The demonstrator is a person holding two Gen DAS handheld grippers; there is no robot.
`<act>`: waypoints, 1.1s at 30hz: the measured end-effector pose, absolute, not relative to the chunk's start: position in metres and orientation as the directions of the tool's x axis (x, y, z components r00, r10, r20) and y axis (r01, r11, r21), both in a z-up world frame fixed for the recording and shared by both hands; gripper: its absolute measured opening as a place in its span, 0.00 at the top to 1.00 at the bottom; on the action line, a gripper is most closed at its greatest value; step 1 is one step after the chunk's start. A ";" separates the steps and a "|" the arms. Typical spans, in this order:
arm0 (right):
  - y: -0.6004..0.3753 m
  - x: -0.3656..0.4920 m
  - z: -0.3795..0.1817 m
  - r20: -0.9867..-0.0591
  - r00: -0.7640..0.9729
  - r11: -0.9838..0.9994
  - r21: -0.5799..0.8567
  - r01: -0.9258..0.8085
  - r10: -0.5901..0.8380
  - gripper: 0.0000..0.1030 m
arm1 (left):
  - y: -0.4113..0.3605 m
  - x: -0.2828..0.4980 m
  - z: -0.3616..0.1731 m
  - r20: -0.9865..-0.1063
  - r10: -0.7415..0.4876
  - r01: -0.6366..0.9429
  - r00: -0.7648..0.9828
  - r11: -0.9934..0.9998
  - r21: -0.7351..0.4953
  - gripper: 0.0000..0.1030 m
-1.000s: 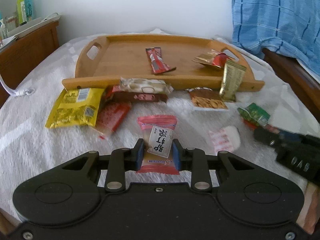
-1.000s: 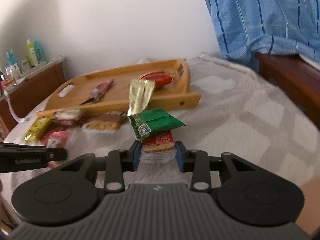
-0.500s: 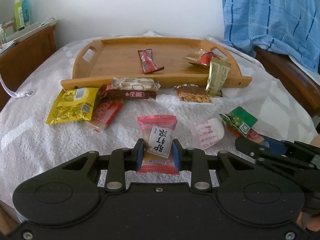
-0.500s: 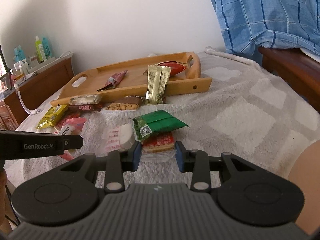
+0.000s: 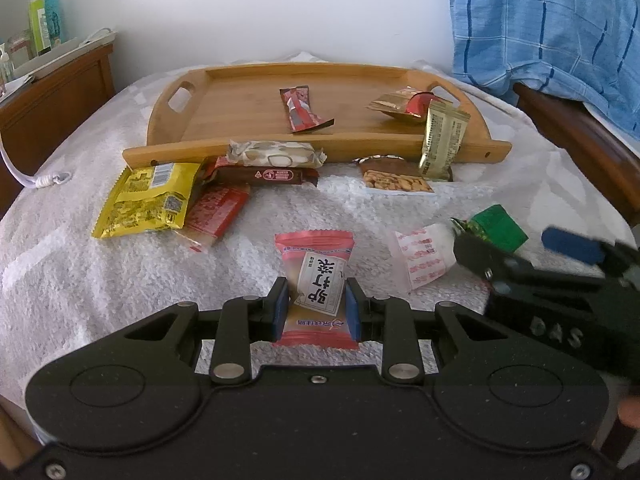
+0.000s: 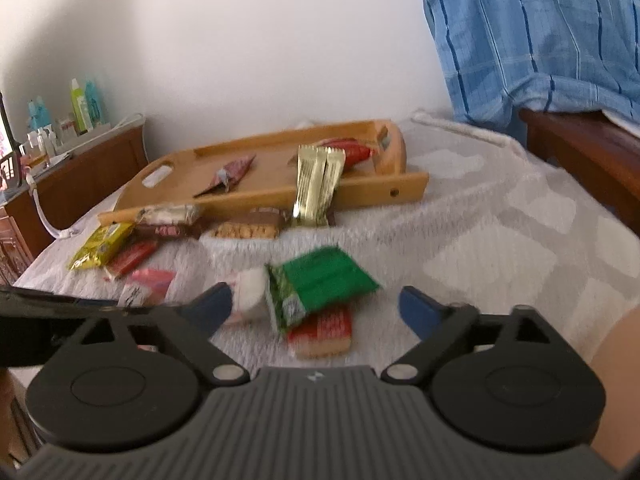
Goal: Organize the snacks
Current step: 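Grasp the pink text packet with the left tool while the right tool grasps the green packet, then carry the pink packet onto the tray with the left tool while the right tool releases the green packet there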
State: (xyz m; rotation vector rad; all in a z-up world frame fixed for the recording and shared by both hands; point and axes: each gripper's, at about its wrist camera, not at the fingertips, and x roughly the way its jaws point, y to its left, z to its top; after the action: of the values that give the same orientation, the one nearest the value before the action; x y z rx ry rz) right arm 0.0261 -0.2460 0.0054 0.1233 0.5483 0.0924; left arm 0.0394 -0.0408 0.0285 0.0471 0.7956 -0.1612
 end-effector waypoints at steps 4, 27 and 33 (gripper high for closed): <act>-0.246 0.044 0.006 -0.520 0.847 0.993 0.097 -0.071 0.111 0.02 | -0.040 0.042 0.031 -0.711 -0.127 0.159 0.692 0.987 -0.022 0.73; -0.267 0.042 0.023 -0.421 0.886 0.967 0.231 -0.103 0.195 0.39 | -0.035 0.061 0.049 -0.687 -0.139 0.145 0.713 0.988 -0.050 0.73; -0.278 0.074 0.032 -0.352 0.907 0.951 0.279 -0.135 0.232 0.38 | -0.029 0.082 0.068 -0.654 -0.144 0.150 0.743 0.988 -0.047 0.73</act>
State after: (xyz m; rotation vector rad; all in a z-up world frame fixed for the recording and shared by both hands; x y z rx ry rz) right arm 0.0738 -0.2781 0.0324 0.2527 0.3923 0.1919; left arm 0.0816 -0.0294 0.0682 0.0085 0.7155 -0.1608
